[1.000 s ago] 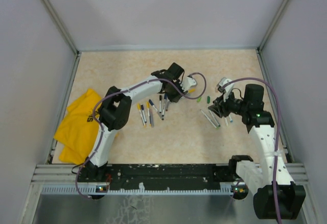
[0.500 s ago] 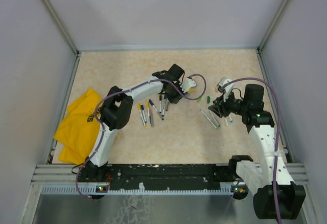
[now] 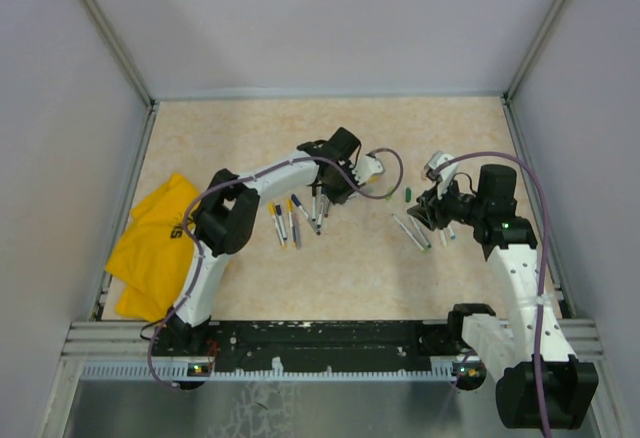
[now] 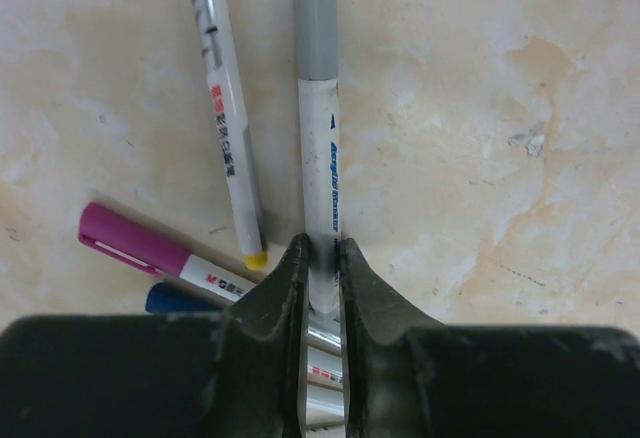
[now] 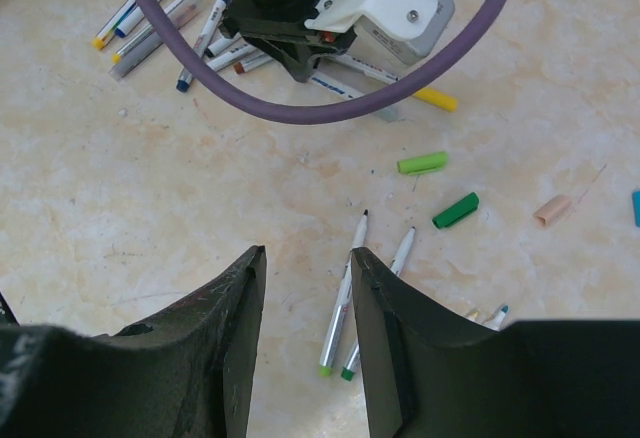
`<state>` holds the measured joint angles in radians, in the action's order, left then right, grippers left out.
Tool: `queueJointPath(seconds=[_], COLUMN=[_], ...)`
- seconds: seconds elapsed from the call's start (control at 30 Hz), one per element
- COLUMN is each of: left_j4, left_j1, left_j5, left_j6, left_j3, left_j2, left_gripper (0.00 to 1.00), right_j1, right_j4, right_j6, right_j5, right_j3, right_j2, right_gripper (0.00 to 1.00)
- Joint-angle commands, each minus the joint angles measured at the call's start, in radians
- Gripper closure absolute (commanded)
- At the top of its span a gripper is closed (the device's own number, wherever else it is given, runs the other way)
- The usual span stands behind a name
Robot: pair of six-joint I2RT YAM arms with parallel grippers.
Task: Open the pen caps
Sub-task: Move the pen to the center of the board.
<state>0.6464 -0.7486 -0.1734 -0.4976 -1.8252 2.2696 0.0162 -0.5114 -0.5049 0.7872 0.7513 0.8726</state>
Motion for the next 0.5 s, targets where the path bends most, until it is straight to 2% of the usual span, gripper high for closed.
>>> queueJointPath(seconds=[0.0,0.3,0.47], left_j4=[0.033,-0.004,-0.003], left_j1=[-0.009,-0.017,-0.028], left_j5=[-0.017,-0.106,-0.173], left_j6=[0.007,0.005,0.004], left_j3=[0.089,0.273,0.346], left_j2=[-0.081,-0.218,-0.255], left_gripper=[0.85,0.87,0.85], right_j1=[0.004,0.004,0.004], right_j4=[0.017,0.016,0.016], right_j6=[-0.001,-0.001,-0.001], right_j5=[0.012,0.015,0.016], right_j3=[0.028,0.029,0.029], right_j2=[0.001,0.005,0.006], right_gripper=[0.6,0.59,0.59])
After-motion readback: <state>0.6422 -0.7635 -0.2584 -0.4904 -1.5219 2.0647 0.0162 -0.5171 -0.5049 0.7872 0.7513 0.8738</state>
